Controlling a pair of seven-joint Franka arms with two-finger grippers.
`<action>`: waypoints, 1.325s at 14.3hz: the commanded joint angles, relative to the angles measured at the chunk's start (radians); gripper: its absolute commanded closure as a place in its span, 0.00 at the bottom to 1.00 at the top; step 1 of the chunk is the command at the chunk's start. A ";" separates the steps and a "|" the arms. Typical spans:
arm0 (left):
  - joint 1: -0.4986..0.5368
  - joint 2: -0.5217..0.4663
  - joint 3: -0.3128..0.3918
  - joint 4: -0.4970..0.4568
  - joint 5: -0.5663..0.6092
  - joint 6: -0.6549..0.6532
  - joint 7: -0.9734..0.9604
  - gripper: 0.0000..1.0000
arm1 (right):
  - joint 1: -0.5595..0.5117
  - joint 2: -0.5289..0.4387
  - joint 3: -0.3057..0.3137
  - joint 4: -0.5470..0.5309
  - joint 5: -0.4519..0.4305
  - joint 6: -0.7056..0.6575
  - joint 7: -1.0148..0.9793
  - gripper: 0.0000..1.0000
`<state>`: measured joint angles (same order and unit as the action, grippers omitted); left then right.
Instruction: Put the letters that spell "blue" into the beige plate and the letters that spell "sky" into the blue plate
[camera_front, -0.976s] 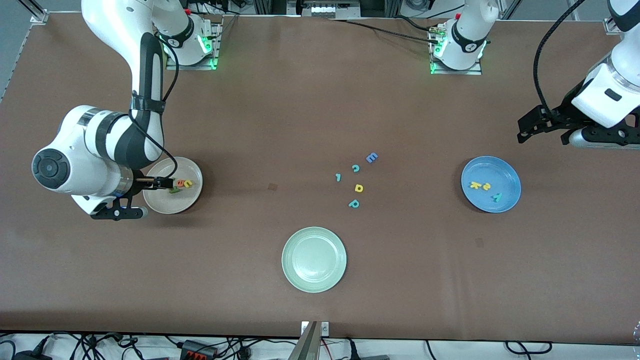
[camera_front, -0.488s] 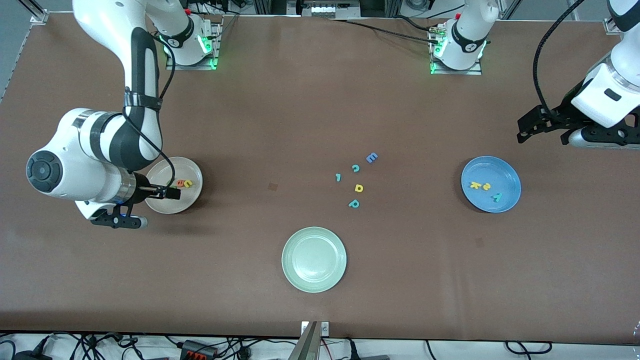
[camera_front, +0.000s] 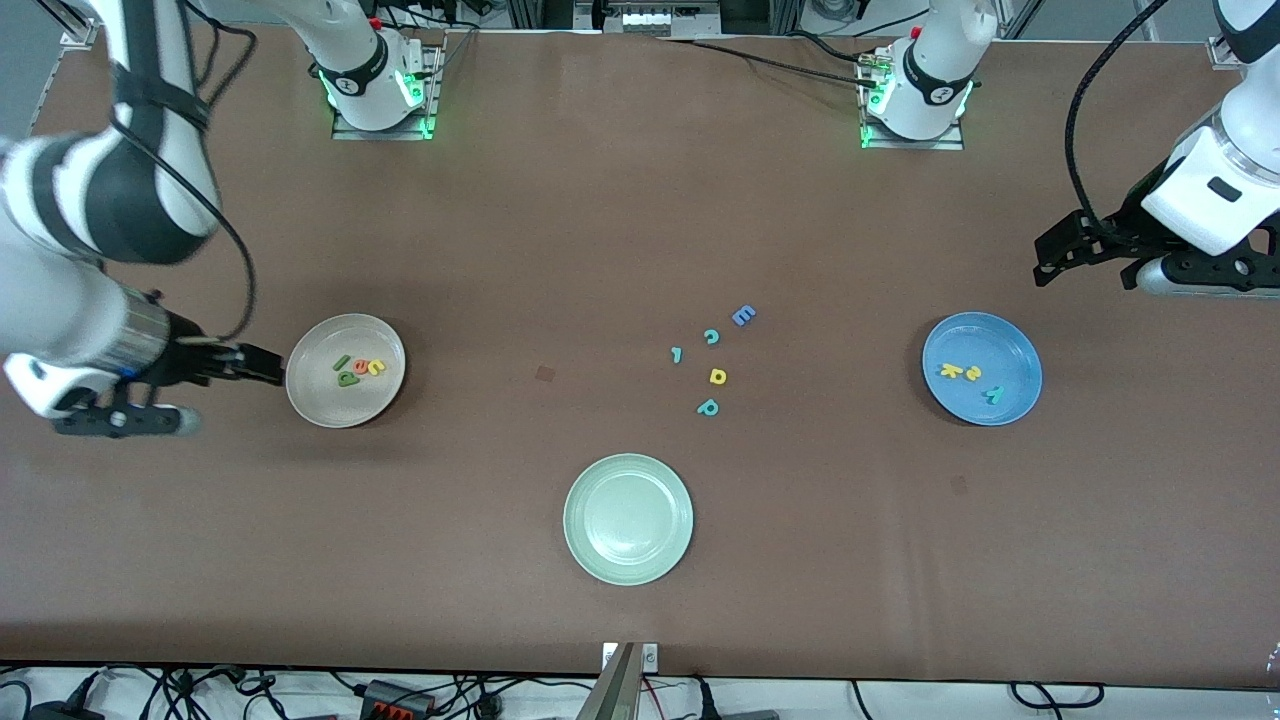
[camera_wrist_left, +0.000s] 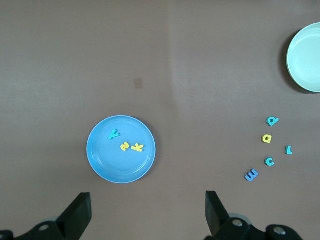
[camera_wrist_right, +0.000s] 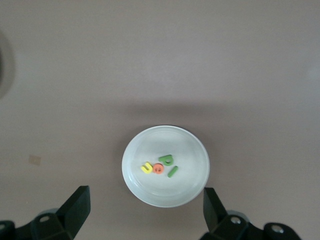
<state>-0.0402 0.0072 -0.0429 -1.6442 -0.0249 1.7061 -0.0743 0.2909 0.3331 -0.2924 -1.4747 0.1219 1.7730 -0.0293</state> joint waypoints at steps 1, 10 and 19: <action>-0.009 -0.003 0.000 0.012 0.022 -0.014 -0.018 0.00 | -0.149 -0.083 0.156 -0.006 -0.063 -0.044 0.003 0.00; -0.009 -0.003 0.000 0.014 0.022 -0.014 -0.018 0.00 | -0.389 -0.170 0.341 0.085 -0.132 -0.216 0.009 0.00; -0.009 -0.003 0.000 0.012 0.022 -0.014 -0.018 0.00 | -0.355 -0.180 0.279 0.036 -0.116 -0.218 0.026 0.00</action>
<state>-0.0407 0.0072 -0.0432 -1.6438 -0.0249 1.7061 -0.0744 -0.0632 0.1654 0.0104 -1.4154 -0.0359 1.5654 -0.0034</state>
